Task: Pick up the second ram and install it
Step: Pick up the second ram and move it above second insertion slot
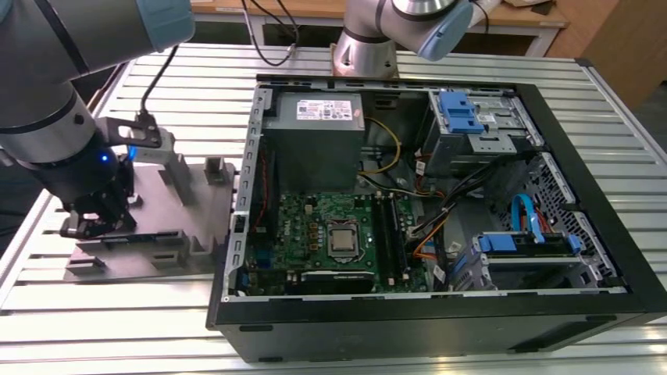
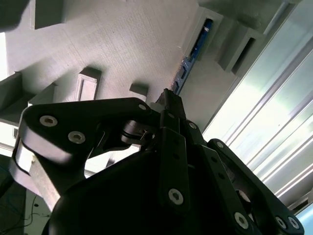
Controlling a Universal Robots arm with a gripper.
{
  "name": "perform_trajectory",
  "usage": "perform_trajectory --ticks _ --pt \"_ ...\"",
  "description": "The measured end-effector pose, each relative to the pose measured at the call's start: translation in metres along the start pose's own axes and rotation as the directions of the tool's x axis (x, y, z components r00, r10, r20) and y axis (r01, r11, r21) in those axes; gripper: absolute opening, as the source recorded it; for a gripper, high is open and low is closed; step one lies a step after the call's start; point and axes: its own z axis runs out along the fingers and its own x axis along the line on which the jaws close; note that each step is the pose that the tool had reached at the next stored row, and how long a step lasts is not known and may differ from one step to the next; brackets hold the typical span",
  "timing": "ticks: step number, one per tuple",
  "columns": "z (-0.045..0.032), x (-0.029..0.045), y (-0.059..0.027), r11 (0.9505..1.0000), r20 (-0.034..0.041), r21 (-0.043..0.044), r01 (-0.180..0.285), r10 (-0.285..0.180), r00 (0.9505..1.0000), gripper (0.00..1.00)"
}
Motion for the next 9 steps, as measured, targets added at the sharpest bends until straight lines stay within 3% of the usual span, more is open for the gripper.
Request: perform_trajectory --ticks 9 --pt "0.0 0.0 0.0 0.9986 -0.0023 -0.0013 0.053 -0.053 0.9986 0.11"
